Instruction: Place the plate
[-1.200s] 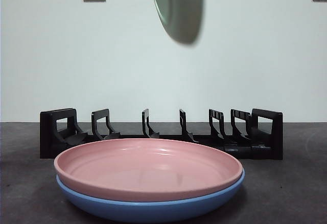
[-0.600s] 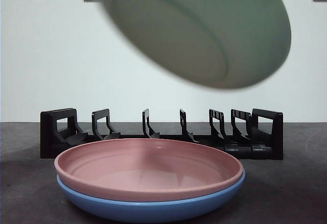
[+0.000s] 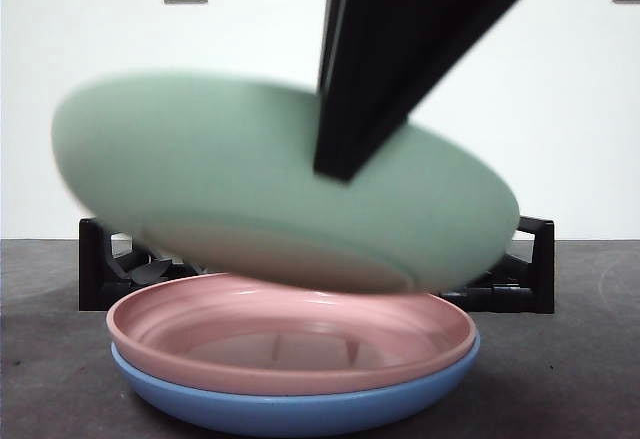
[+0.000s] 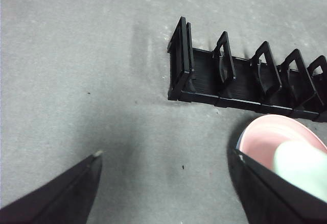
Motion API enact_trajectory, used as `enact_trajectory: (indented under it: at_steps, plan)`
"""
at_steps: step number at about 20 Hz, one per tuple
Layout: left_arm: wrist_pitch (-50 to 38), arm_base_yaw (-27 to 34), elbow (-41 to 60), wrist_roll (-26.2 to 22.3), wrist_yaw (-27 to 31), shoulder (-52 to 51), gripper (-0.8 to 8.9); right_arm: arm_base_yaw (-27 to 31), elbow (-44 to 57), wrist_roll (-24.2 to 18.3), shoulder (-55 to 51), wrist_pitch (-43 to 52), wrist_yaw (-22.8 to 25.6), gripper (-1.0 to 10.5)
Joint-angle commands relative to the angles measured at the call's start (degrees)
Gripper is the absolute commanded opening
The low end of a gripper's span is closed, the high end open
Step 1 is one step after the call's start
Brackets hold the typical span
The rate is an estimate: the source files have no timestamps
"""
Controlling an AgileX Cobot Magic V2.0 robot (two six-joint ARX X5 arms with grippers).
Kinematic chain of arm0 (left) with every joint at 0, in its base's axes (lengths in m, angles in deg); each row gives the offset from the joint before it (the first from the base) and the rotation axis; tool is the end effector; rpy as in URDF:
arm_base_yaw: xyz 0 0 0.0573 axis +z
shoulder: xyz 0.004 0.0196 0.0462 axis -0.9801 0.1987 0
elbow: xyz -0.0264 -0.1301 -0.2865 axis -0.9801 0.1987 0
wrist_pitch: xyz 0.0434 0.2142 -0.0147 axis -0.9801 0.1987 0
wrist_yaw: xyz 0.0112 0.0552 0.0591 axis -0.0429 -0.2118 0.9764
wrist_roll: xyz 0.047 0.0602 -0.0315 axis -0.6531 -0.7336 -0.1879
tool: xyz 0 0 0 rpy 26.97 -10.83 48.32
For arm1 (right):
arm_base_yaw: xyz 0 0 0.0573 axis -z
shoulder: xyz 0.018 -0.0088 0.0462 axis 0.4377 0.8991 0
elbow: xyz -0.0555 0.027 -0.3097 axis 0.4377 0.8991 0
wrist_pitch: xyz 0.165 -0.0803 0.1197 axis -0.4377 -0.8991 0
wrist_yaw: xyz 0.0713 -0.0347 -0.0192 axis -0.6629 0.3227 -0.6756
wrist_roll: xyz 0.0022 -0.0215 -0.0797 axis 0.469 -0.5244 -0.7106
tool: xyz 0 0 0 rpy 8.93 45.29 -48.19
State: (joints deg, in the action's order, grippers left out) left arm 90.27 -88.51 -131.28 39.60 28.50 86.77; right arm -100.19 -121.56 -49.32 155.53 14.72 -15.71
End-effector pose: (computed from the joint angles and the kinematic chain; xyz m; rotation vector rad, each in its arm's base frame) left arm 0.0066 -0.0025 0.2876 -0.2743 0.6048 -0.0909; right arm 0.0598 0.2128 0.2821 -1.0817 0.7566 1.3702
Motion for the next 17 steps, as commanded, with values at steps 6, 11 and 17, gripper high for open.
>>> enact_trajectory:
  at_steps: [6,11,17]
  plan:
    - [-0.6,0.0,-0.2,-0.4,1.4,0.0,4.05,0.1,-1.2,0.1,7.5,0.3,0.3,0.1]
    - [-0.6,0.0,-0.2,-0.4,1.4,0.0,4.05,2.7,-1.2,-0.4,9.0,4.3,0.3,0.2]
    - [-0.6,0.0,-0.2,-1.0,1.4,0.0,4.05,5.1,-1.2,-0.4,9.0,7.7,0.2,1.3]
